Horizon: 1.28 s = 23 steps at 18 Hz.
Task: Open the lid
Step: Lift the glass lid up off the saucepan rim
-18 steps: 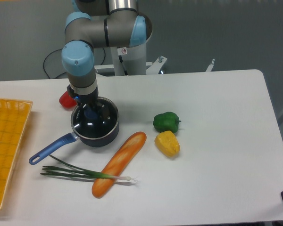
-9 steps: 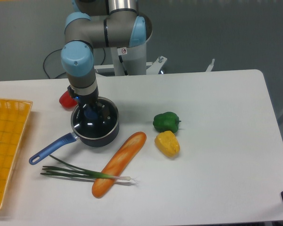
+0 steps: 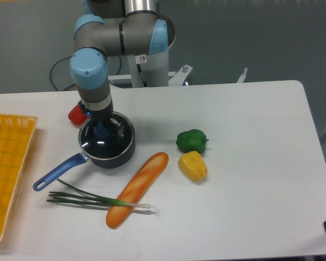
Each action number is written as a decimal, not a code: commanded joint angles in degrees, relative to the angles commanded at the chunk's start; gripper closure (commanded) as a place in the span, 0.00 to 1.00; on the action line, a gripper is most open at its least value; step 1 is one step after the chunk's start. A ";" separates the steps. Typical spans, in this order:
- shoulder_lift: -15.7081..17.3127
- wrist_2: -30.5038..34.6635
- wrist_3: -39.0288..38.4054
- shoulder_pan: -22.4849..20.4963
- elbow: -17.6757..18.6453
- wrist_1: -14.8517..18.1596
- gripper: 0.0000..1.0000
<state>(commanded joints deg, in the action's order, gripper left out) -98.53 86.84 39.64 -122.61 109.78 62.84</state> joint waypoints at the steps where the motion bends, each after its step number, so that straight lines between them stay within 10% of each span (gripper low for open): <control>1: -0.09 0.09 0.00 0.00 -0.18 0.09 0.33; 23: -1.23 0.17 0.79 -1.32 -6.94 4.03 0.44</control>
<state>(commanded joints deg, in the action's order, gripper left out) -99.75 87.01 40.43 -123.93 102.84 66.87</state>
